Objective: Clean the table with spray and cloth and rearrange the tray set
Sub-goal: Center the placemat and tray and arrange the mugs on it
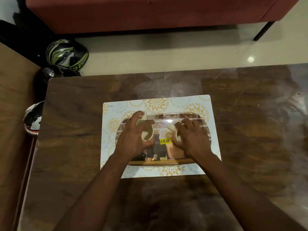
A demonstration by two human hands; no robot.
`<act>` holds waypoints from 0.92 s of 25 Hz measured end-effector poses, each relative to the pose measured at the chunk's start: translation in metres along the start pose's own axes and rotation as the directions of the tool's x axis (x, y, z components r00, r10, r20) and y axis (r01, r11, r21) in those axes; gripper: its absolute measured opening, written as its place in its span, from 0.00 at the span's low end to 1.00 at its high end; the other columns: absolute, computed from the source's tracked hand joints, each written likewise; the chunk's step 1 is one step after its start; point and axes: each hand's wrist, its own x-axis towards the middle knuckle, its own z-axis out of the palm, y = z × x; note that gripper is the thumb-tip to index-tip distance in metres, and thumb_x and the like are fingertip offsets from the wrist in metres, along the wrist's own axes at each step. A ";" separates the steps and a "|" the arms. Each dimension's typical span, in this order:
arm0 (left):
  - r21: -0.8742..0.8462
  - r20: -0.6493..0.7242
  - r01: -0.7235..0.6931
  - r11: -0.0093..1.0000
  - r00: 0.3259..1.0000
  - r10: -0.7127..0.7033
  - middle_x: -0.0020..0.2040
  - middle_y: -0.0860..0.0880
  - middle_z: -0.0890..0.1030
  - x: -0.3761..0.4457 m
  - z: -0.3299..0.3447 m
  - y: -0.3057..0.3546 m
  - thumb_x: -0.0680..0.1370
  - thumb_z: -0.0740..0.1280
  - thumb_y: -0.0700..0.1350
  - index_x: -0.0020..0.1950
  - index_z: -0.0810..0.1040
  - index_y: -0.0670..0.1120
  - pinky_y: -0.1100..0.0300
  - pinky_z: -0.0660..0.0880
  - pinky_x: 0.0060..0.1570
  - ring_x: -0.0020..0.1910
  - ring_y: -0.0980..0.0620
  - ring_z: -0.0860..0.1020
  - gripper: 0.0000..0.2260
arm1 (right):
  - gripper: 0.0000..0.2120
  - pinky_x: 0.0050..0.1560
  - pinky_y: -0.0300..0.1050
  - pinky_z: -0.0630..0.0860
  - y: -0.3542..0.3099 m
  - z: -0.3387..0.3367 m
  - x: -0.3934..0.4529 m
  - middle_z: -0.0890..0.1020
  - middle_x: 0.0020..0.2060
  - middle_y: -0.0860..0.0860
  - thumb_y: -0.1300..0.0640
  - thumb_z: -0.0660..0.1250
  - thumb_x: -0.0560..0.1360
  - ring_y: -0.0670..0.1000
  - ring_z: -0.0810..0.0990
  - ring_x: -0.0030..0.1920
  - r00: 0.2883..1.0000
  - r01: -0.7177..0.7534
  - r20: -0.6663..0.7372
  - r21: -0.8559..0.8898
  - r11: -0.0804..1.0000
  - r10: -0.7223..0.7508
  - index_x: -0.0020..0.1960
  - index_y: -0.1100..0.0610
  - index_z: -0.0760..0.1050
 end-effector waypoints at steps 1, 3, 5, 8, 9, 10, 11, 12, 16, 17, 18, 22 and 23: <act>-0.003 0.008 0.008 1.000 1.000 -0.008 0.75 0.47 0.67 -0.002 0.001 -0.001 0.67 0.78 0.53 0.62 0.79 0.55 0.56 0.69 0.57 0.70 0.44 0.70 0.24 | 0.24 0.49 0.60 0.74 -0.004 0.000 0.002 0.73 0.62 0.58 0.42 0.67 0.72 0.63 0.70 0.61 0.989 -0.143 -0.046 0.002 0.990 0.143 0.62 0.56 0.72; -0.014 0.005 0.038 0.999 0.999 -0.038 0.75 0.47 0.66 -0.004 0.002 -0.002 0.68 0.77 0.53 0.63 0.78 0.56 0.54 0.68 0.60 0.73 0.44 0.67 0.24 | 0.30 0.48 0.64 0.75 -0.011 0.003 0.006 0.74 0.62 0.62 0.38 0.62 0.73 0.68 0.71 0.60 0.957 -0.283 -0.061 0.020 0.959 0.284 0.64 0.60 0.69; -0.023 -0.015 0.036 0.999 0.999 -0.036 0.76 0.47 0.66 -0.005 0.004 0.000 0.68 0.76 0.53 0.64 0.78 0.57 0.49 0.71 0.62 0.73 0.44 0.66 0.24 | 0.33 0.47 0.65 0.76 -0.016 0.006 0.008 0.73 0.61 0.64 0.35 0.56 0.74 0.69 0.71 0.60 0.956 -0.288 -0.048 0.023 0.957 0.289 0.64 0.62 0.66; -0.206 -0.091 0.071 0.976 0.992 -0.091 0.74 0.48 0.67 -0.007 0.000 0.006 0.72 0.72 0.55 0.69 0.75 0.57 0.55 0.71 0.61 0.71 0.50 0.67 0.25 | 0.33 0.53 0.64 0.72 -0.011 -0.002 0.008 0.69 0.66 0.62 0.35 0.52 0.76 0.67 0.67 0.64 0.956 -0.289 -0.042 0.046 0.956 0.291 0.69 0.60 0.63; -0.323 -0.152 0.114 0.939 0.973 -0.171 0.72 0.49 0.69 -0.008 -0.003 0.003 0.75 0.70 0.56 0.70 0.74 0.57 0.60 0.71 0.61 0.70 0.52 0.68 0.23 | 0.31 0.55 0.64 0.71 -0.003 -0.007 0.007 0.66 0.68 0.60 0.38 0.51 0.77 0.65 0.66 0.66 0.961 -0.272 -0.040 0.051 0.961 0.274 0.71 0.57 0.62; -0.434 -0.224 0.163 0.886 0.933 -0.281 0.69 0.50 0.71 -0.009 -0.007 -0.003 0.77 0.67 0.55 0.69 0.74 0.55 0.61 0.72 0.60 0.68 0.53 0.70 0.20 | 0.27 0.56 0.65 0.69 0.010 -0.010 0.007 0.66 0.68 0.59 0.42 0.52 0.78 0.64 0.66 0.66 0.960 -0.263 -0.067 0.108 0.959 0.271 0.72 0.54 0.63; -0.524 -0.275 0.225 0.822 0.868 -0.413 0.67 0.51 0.73 -0.011 -0.006 -0.018 0.79 0.65 0.53 0.67 0.75 0.53 0.58 0.74 0.59 0.67 0.51 0.72 0.16 | 0.22 0.57 0.64 0.69 0.025 -0.010 0.007 0.69 0.67 0.59 0.46 0.54 0.79 0.63 0.67 0.65 0.943 -0.279 -0.118 0.223 0.934 0.310 0.70 0.54 0.65; -0.583 -0.281 0.307 0.752 0.792 -0.541 0.65 0.50 0.74 -0.015 -0.005 -0.035 0.80 0.65 0.52 0.64 0.76 0.51 0.55 0.75 0.58 0.65 0.48 0.75 0.14 | 0.20 0.56 0.62 0.69 0.043 -0.007 0.006 0.72 0.63 0.60 0.48 0.57 0.80 0.63 0.70 0.63 0.910 -0.310 -0.164 0.340 0.888 0.381 0.68 0.56 0.68; -0.461 -0.091 0.603 0.651 0.697 -0.711 0.59 0.42 0.79 -0.039 0.013 -0.087 0.79 0.68 0.49 0.57 0.81 0.42 0.50 0.74 0.57 0.62 0.42 0.77 0.12 | 0.15 0.54 0.55 0.72 0.084 0.035 -0.010 0.76 0.56 0.62 0.56 0.64 0.78 0.63 0.74 0.57 0.886 -0.416 -0.007 0.427 0.803 0.463 0.61 0.62 0.73; -0.397 -0.080 0.621 0.676 0.710 -0.700 0.58 0.42 0.79 -0.042 0.015 -0.088 0.78 0.70 0.50 0.54 0.82 0.43 0.48 0.73 0.60 0.63 0.42 0.76 0.11 | 0.14 0.52 0.55 0.71 0.084 0.043 -0.012 0.75 0.54 0.63 0.59 0.66 0.76 0.64 0.74 0.55 0.881 -0.439 0.025 0.414 0.797 0.472 0.59 0.63 0.73; -0.337 -0.096 0.629 0.701 0.718 -0.690 0.58 0.42 0.78 -0.043 0.018 -0.089 0.77 0.71 0.50 0.51 0.83 0.44 0.47 0.71 0.62 0.64 0.42 0.74 0.10 | 0.13 0.51 0.55 0.71 0.081 0.048 -0.012 0.75 0.53 0.65 0.61 0.67 0.74 0.65 0.73 0.54 0.865 -0.469 0.022 0.390 0.793 0.501 0.56 0.65 0.74; -0.293 -0.138 0.678 0.674 0.668 -0.732 0.72 0.38 0.69 -0.040 0.025 -0.085 0.74 0.75 0.50 0.50 0.83 0.45 0.45 0.67 0.67 0.73 0.39 0.65 0.10 | 0.15 0.51 0.57 0.72 0.059 0.051 -0.013 0.75 0.52 0.69 0.58 0.58 0.73 0.68 0.74 0.52 0.807 -0.490 -0.117 0.415 0.766 0.579 0.52 0.69 0.72; -0.309 -0.133 0.687 0.658 0.654 -0.745 0.74 0.37 0.67 -0.039 0.026 -0.083 0.73 0.75 0.49 0.50 0.83 0.45 0.45 0.67 0.68 0.74 0.38 0.64 0.10 | 0.17 0.56 0.59 0.72 0.053 0.051 -0.014 0.74 0.56 0.70 0.58 0.57 0.74 0.68 0.73 0.56 0.798 -0.486 -0.106 0.469 0.738 0.593 0.55 0.70 0.71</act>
